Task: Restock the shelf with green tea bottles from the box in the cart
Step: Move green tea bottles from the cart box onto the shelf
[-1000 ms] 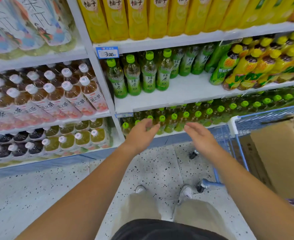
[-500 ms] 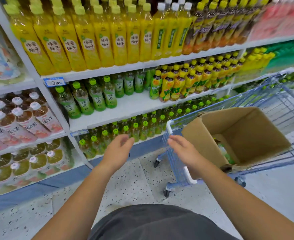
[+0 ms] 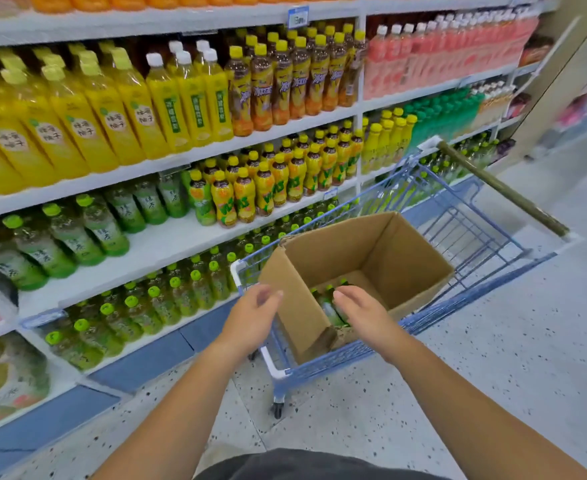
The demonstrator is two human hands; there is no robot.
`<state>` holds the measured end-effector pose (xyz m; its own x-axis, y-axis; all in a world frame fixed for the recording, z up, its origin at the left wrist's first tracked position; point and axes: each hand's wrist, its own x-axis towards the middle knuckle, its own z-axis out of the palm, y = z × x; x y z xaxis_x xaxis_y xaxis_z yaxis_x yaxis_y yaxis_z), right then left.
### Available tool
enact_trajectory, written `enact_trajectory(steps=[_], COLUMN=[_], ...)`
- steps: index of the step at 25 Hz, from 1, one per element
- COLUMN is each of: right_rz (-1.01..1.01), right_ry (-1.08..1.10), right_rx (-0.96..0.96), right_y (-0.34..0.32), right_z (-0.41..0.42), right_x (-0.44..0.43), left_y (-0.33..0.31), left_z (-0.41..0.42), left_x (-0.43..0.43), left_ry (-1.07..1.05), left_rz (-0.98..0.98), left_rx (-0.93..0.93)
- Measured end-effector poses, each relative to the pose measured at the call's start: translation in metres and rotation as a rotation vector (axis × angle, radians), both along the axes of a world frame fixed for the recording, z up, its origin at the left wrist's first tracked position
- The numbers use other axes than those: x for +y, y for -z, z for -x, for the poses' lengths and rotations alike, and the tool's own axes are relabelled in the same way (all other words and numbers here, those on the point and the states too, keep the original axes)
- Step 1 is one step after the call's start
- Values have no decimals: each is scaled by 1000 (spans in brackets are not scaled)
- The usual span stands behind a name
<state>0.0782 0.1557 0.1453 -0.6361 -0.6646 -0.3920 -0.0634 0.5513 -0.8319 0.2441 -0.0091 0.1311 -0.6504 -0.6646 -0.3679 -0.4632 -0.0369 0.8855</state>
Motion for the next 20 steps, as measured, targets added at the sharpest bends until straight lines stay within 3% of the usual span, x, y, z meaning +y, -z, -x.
enact_trajectory(steps=[10,20], right_rz=[-44,-175], right_ry=[287,209], right_rx=[-147,-143], right_y=[20,56], right_z=[98,230], right_x=[94,65], left_y=[10,86], left_z=[138,263], left_x=[48,31], left_ry=[142,169], left_rz=[-104,-183], left_rx=[-111,-318])
